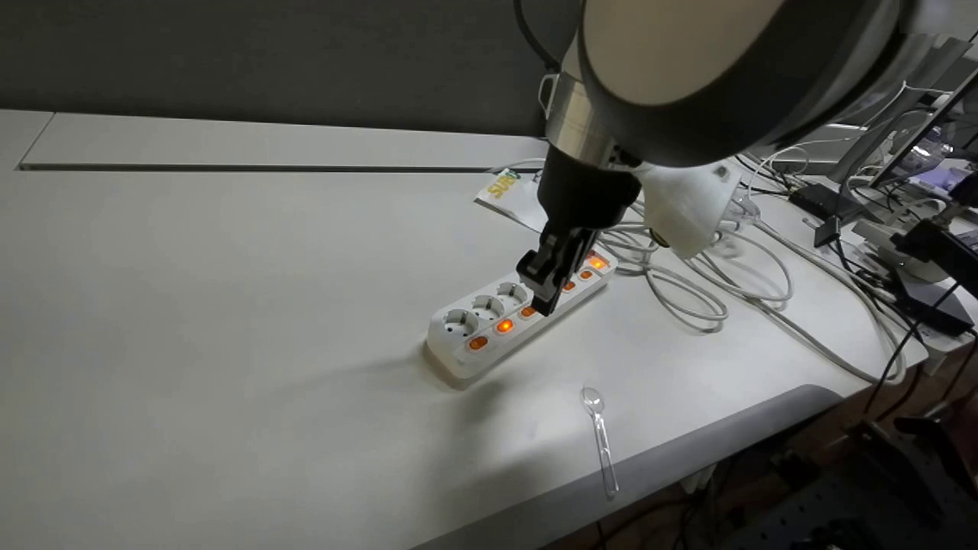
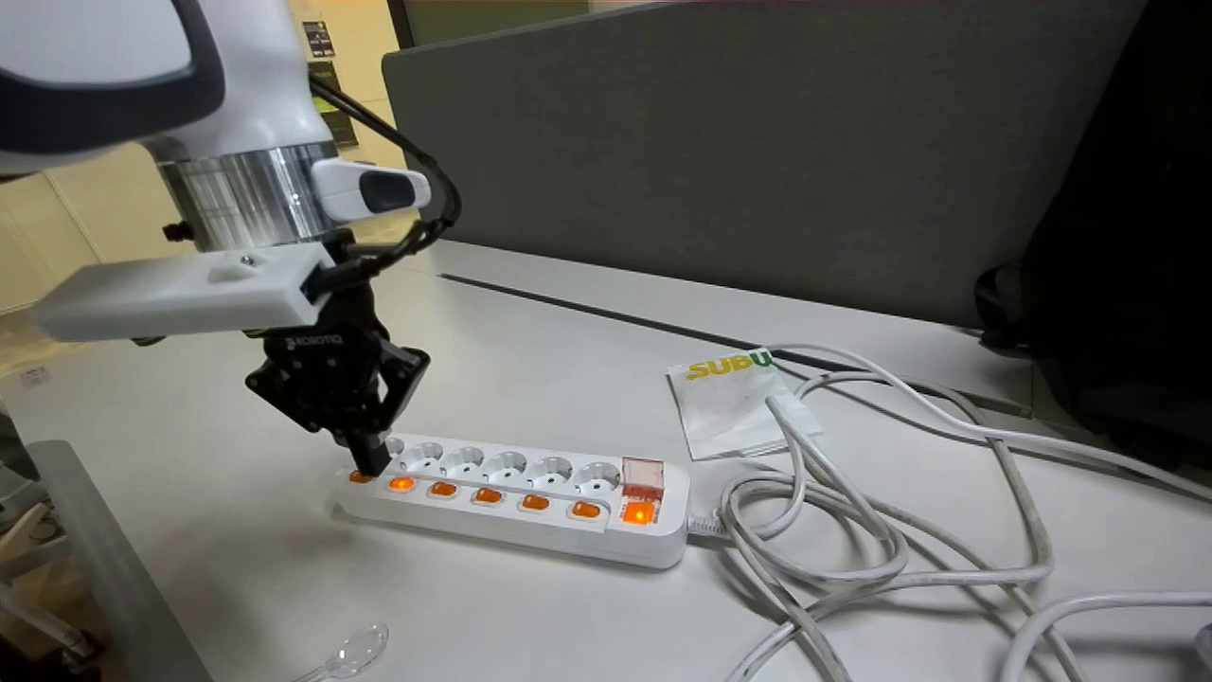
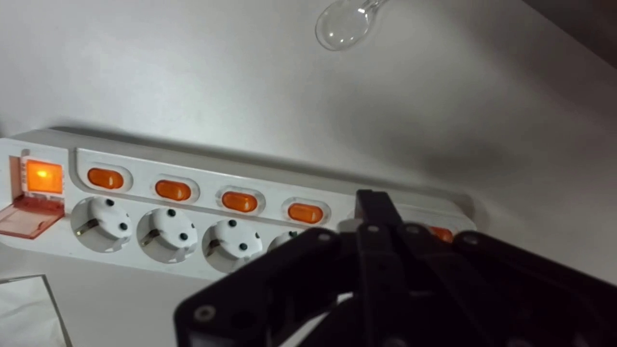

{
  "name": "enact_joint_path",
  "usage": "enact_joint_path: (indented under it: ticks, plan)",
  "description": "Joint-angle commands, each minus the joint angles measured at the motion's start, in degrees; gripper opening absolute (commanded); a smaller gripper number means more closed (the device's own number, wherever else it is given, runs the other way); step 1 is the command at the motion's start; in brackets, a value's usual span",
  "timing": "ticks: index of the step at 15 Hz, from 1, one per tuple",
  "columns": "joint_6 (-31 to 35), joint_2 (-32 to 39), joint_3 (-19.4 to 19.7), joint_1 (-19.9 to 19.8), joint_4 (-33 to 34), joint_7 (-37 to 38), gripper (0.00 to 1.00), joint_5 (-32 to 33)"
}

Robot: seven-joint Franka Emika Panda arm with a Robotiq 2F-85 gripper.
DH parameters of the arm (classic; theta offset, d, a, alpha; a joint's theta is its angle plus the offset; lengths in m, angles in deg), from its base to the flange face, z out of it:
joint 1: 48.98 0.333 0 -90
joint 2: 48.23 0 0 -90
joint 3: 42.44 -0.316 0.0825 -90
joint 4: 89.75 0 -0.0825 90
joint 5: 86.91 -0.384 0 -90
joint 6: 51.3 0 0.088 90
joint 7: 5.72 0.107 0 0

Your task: Turn off the second last switch to the left

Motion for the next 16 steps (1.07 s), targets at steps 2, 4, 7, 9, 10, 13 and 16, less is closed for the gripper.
enact_joint_path:
  ticks: [2,4,7,9,10,13,16]
  plan:
    - [-0.01,3.78,-1.65,-0.19,2.25,0.75,0.00,0.08]
    - [0.18,4.64,-1.92,0.01,2.66,1.31,0.00,0.76]
    - [0.21,5.57,-1.78,-0.07,3.55,1.46,0.00,1.66]
    - [0.39,5.78,-1.47,0.03,4.02,1.71,0.00,2.41]
    - [0.46,5.86,-1.42,0.05,4.21,1.72,0.00,2.64]
    - [0.56,6.44,-1.08,0.08,4.81,2.02,0.00,3.56]
    - [1.32,7.28,-0.77,0.03,5.41,2.06,0.00,3.90]
